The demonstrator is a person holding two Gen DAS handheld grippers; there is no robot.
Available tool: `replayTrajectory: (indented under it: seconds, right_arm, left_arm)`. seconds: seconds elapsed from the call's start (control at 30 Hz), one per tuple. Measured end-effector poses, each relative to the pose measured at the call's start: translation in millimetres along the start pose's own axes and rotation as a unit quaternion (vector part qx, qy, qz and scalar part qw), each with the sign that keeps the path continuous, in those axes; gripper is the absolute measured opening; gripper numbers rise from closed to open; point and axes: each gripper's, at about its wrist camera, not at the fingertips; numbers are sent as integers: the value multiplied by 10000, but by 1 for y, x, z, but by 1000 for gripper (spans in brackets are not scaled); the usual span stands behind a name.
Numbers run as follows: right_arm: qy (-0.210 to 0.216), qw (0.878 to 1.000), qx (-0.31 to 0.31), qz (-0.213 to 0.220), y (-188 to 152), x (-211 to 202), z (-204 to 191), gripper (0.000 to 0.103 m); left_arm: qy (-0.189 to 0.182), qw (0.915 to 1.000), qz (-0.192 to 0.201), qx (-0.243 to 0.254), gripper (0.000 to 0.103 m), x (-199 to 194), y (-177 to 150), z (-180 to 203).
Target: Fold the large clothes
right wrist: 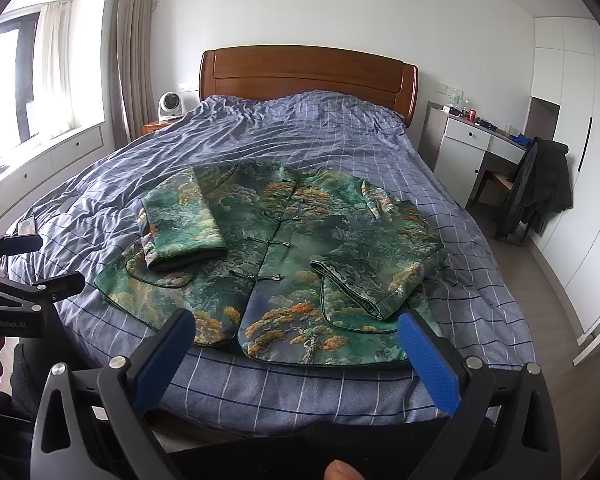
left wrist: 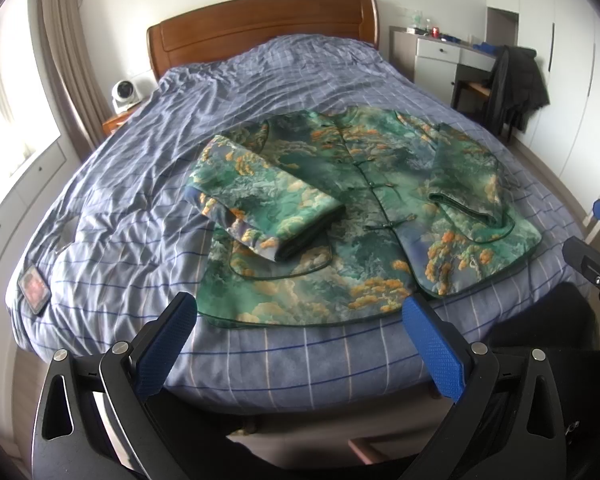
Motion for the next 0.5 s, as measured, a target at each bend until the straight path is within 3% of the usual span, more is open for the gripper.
replayTrajectory:
  seconds: [0.5]
  right_arm:
    - [22, 10000, -17, -22, 2, 2, -4, 103]
  left_arm:
    - [-22, 10000, -28, 9, 102, 0, 2, 4]
Point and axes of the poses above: each gripper's, at about its wrist camera, not at the fingertips, and x roughly the way its jaws point, z to its right, y to its top, and after that the axes turned 15 degrees about -z, right-handed
